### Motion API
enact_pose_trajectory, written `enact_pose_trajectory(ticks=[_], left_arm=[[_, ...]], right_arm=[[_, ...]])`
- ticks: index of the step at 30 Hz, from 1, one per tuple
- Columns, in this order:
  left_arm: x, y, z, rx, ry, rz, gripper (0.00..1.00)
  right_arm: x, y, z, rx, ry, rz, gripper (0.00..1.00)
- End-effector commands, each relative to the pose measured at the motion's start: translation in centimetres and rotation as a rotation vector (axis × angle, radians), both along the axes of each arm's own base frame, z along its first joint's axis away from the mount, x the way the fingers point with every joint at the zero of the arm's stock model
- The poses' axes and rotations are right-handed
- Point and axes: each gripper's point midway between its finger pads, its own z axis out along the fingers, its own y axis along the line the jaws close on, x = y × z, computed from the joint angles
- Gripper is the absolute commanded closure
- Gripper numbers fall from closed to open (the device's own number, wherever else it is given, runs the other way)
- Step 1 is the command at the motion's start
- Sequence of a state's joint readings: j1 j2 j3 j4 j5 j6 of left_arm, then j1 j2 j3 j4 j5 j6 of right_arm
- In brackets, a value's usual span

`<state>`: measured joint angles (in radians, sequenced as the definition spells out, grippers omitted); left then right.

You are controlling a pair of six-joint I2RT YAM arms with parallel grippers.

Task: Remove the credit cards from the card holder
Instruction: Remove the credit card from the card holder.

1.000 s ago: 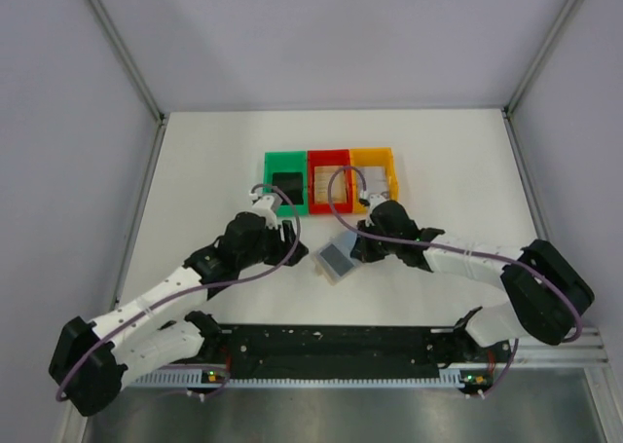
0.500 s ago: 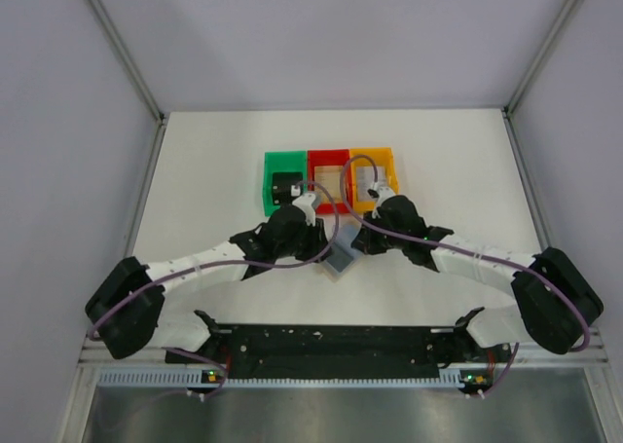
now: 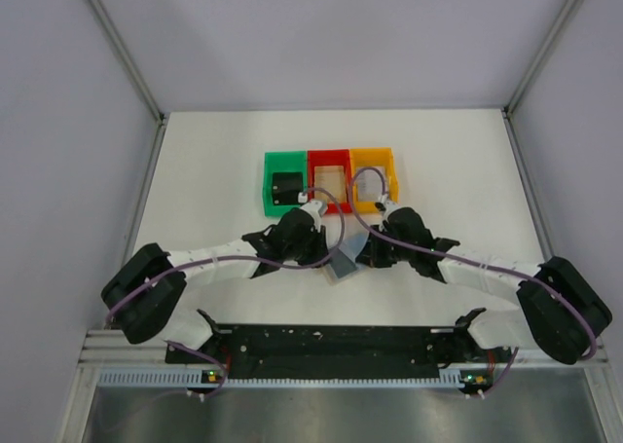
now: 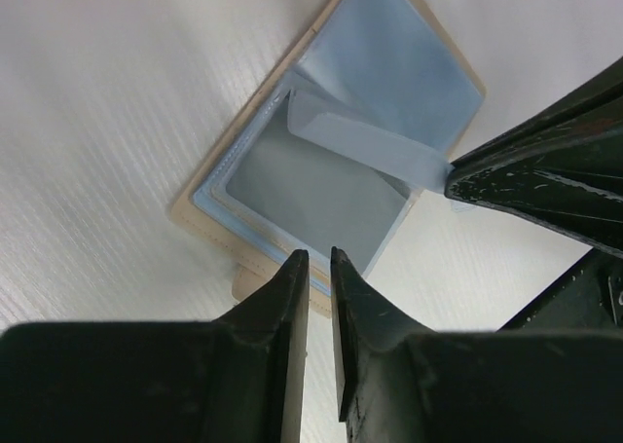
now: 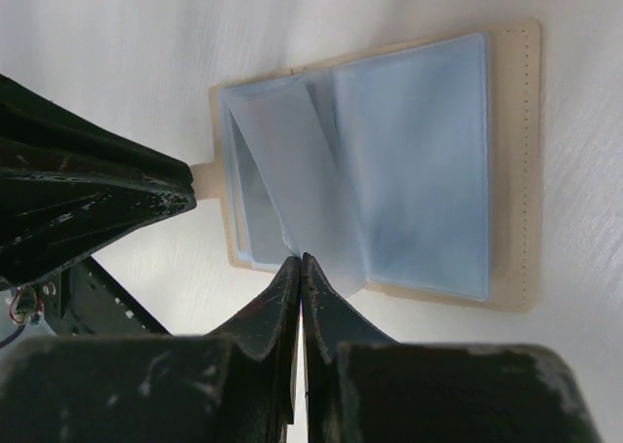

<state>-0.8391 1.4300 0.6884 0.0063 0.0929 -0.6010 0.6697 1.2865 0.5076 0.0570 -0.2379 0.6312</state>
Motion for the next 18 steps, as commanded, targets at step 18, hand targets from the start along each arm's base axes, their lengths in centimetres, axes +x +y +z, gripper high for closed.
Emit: enact_pose_trajectory(ticks=[18], left_arm=[[-1.3, 2.1, -4.4, 0.111, 0.062, 0.009, 1.0]], right_arm=[[3.1, -5.7, 1.4, -0.252, -0.174, -0.151, 0.65]])
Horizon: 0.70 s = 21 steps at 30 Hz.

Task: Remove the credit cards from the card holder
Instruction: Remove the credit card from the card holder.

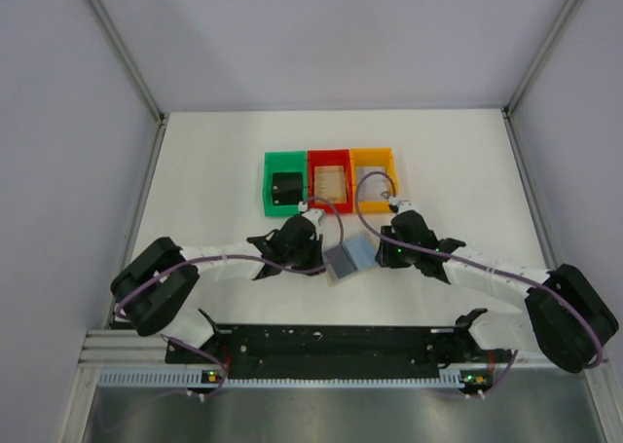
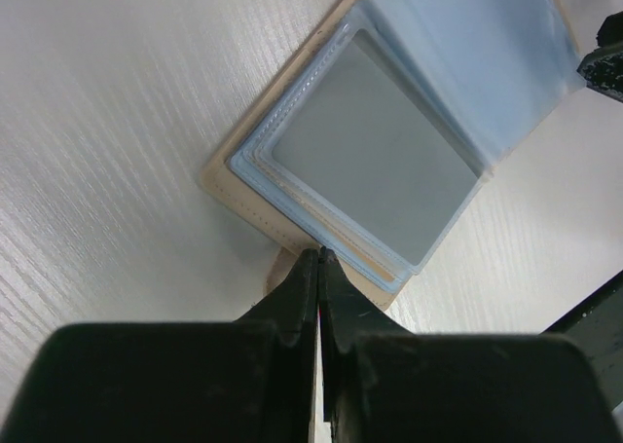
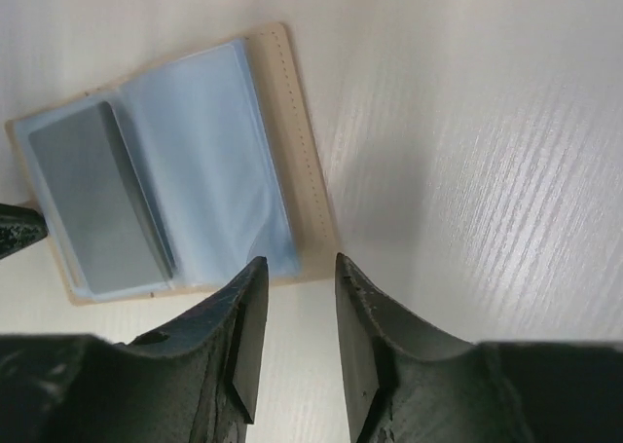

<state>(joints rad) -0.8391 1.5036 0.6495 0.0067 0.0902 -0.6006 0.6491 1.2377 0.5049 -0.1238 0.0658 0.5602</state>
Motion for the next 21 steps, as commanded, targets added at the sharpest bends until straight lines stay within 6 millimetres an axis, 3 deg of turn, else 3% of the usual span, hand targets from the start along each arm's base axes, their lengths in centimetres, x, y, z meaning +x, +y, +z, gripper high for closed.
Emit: enact_pose_trajectory(ticks=[1, 4, 7, 16, 21], left_arm=[[-0.2, 0.9, -0.5, 0.028, -0.013, 0.008, 1.0], [-0.5, 1.5, -0.8, 0.052, -0.003, 0.017, 1.0], [-0.4, 2.0, -0.7, 0.063, -0.012, 0.03, 1.0], [-0.2, 3.4, -0.3, 0.092, -0.052, 0.064, 1.0], [-0.1, 3.4, -0.3, 0.093, -0.054, 0.066, 1.0]], right_arm=[[1.5, 1.7, 4.9, 0.066, -0.145, 0.102, 0.64], [0.8, 5.0, 7.7, 0.224, -0.185, 0.24, 0.58], [0.4, 7.3, 8.4, 0.308, -0.153, 0.323, 0.54], [0.5, 10.9, 6.1, 0.412, 0.008, 0.376, 0.54], [0.3, 11.0, 3.4, 0.405, 0.082, 0.35, 0.58]])
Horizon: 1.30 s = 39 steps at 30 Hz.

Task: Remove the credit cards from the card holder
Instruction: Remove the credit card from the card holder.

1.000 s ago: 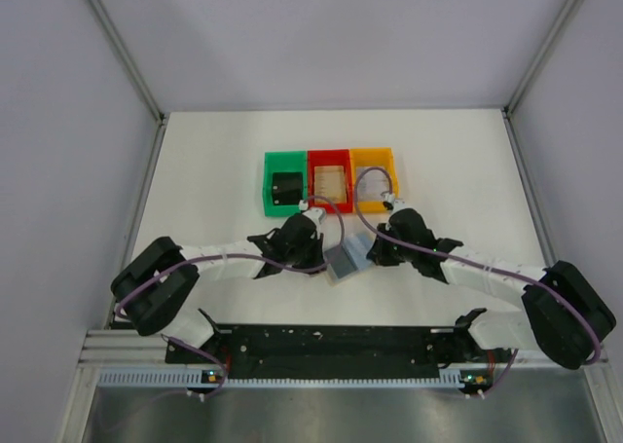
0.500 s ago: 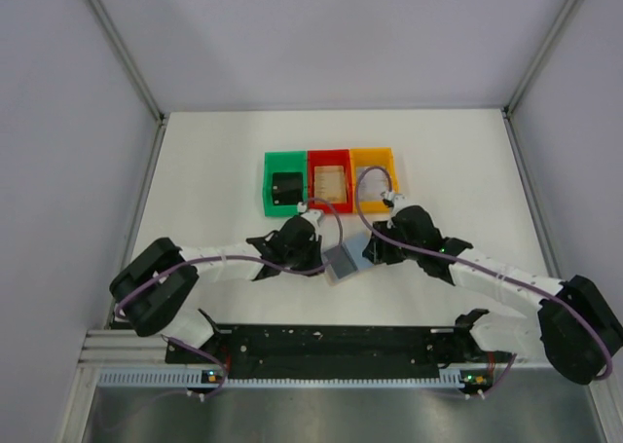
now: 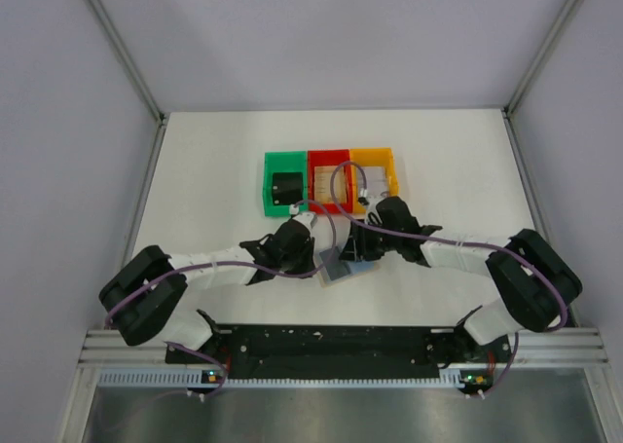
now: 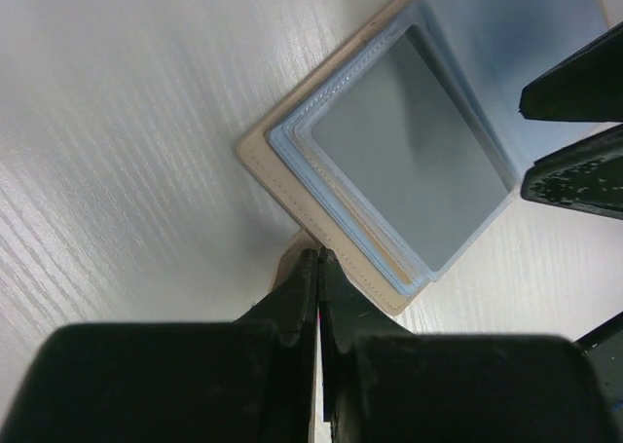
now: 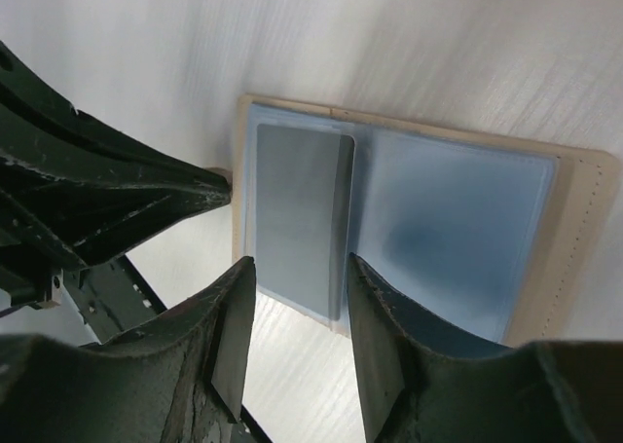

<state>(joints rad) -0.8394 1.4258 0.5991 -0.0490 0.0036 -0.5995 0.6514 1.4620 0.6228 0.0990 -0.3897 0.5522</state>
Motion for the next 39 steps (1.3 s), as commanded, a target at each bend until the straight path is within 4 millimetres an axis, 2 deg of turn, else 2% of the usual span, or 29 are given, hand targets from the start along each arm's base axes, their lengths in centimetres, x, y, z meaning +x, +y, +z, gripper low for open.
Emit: enact_pose_trajectory(ticks=[1, 4, 7, 11, 17, 20, 26, 30, 37, 39], left_arm=[[0.1, 0.9, 0.0, 0.027, -0.023, 0.011, 1.0], [0.3, 0.9, 0.2, 0.024, -0.03, 0.014, 1.0], [0.4, 1.1, 0.4, 0.024, -0.039, 0.018, 1.0], [0.5, 1.4, 0.7, 0.025, -0.05, 0.027, 1.0], [0.5, 0.9, 1.5, -0.016, -0.053, 0.03, 1.0], [0.6, 0.7, 2.5, -0.056, -0.066, 0.048, 1.0], [0.9, -0.6, 5.8, -0.211, -0.11, 0.091, 0.8], [1.3, -0.3, 5.7, -0.204, -0.124, 0.114, 0.79], [0.8, 0.8, 3.3, -0.131, -0.083, 0.124, 0.96], [0.2, 1.6, 2.2, -0.088, -0.053, 0.132, 1.0]], right_arm=[[0.7, 1.9, 0.5, 0.08, 0.01, 0.022, 0.6], [0.2, 2.2, -0.7, 0.093, 0.053, 0.034, 0.65], [-0.3, 2.8, -0.9, 0.126, 0.088, 0.06, 0.73], [-0.7, 3.1, -0.8, 0.144, 0.101, 0.083, 0.77], [-0.9, 3.5, -0.3, 0.154, 0.09, 0.109, 0.78], [-0.7, 3.1, -0.1, 0.125, 0.06, 0.1, 0.77], [0.1, 1.6, 0.7, 0.045, -0.019, 0.07, 0.59], [-0.1, 1.7, 1.1, -0.039, -0.105, 0.106, 0.48], [-1.3, 3.0, 1.0, -0.269, -0.278, 0.201, 0.44], [-1.6, 3.4, 0.8, -0.323, -0.314, 0.228, 0.42]])
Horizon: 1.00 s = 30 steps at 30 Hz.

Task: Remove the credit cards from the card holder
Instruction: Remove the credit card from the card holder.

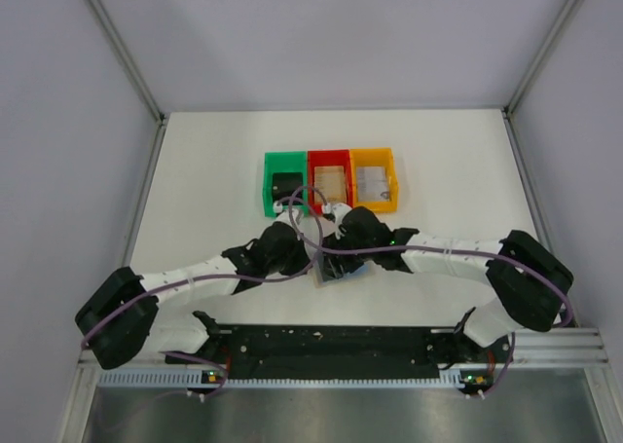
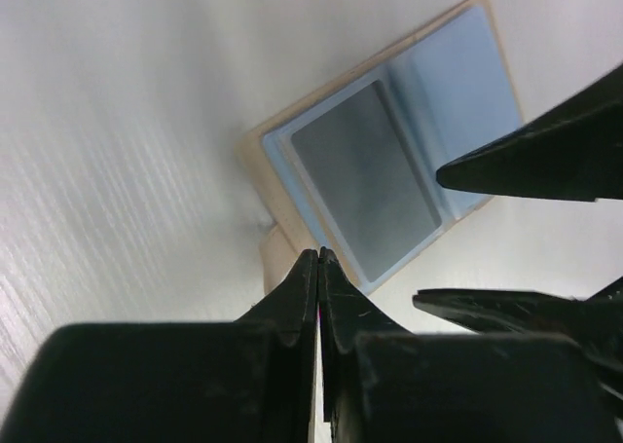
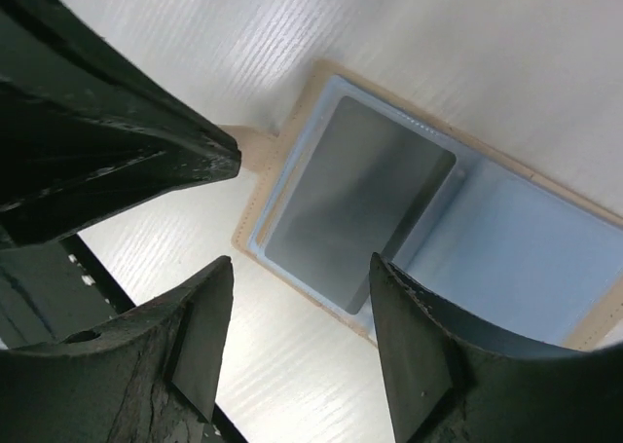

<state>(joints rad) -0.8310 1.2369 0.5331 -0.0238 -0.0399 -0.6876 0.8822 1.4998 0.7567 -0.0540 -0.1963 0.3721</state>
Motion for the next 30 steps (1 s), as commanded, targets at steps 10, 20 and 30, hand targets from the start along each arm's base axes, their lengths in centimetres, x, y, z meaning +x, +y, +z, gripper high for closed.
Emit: enact_pose_trajectory(ticks=[10, 20, 30], left_arm=[[-1.3, 2.6, -3.3, 0.032, 0.076, 0.088, 1.0], [-1.5, 2.6, -3.4, 0.01, 0.078, 0.089, 1.0], [-1.5, 2.6, -3.5, 0.002, 0.077, 0.087, 1.0]], right_arm=[[0.0, 1.5, -0.6, -0.245, -0.213, 0.065, 0.38], [-0.3, 1.9, -1.2, -0.309, -0.23, 0.072, 0.37], [-0.4, 1.3, -2.3, -0.388, -0.22, 0.057, 0.28]])
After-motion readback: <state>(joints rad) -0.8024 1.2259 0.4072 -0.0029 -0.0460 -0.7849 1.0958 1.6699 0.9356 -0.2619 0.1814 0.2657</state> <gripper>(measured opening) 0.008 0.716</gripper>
